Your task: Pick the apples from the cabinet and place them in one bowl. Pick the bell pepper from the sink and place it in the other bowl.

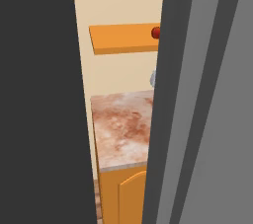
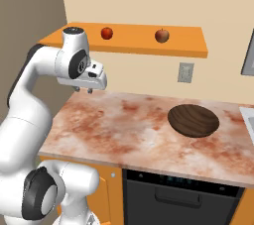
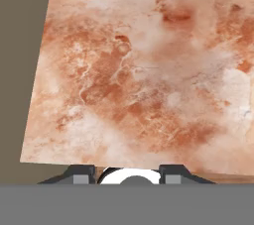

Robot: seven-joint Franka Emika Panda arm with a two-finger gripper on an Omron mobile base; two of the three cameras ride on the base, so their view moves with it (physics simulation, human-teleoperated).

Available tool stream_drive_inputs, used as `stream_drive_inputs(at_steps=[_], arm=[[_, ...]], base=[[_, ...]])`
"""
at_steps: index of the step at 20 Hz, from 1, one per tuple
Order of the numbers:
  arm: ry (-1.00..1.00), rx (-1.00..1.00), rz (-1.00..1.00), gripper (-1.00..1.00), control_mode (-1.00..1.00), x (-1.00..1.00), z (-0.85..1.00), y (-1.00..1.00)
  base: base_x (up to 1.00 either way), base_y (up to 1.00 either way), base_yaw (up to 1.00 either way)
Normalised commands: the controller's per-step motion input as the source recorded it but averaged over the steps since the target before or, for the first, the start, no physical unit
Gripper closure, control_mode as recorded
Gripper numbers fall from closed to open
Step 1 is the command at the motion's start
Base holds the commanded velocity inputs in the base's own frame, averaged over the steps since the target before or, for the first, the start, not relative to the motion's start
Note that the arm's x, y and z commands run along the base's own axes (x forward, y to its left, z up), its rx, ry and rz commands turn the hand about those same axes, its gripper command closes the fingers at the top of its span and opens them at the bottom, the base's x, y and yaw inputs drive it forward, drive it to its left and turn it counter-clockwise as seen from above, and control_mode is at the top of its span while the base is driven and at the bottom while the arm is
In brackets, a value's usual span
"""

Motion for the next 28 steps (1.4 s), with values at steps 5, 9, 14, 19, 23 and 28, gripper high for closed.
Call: stream_drive_inputs(at_steps=[5, 9, 14, 19, 23, 28], arm=[[0.00, 0.00, 0.00, -1.00, -1.00, -0.03, 0.00, 0.00], [-0.17, 0.00, 0.00, -1.00, -1.00, -0.07, 0.02, 0.00], [-0.22, 0.00, 0.00, -1.00, -1.00, -0.04, 0.23, 0.00], [-0.07, 0.00, -0.01, -1.00, -1.00, -0.01, 0.32, -0.02], [0.00, 0.00, -0.02, -1.00, -1.00, 0.00, 0.38, -0.03], [0.00, 0.00, 0.00, -1.00, -1.00, 0.00, 0.39, -0.05]], base=[[0.00, 0.00, 0.00], [0.00, 0.00, 0.00], [0.00, 0.00, 0.00], [0.00, 0.00, 0.00], [0.00, 0.00, 0.00], [0.00, 0.00, 0.00]])
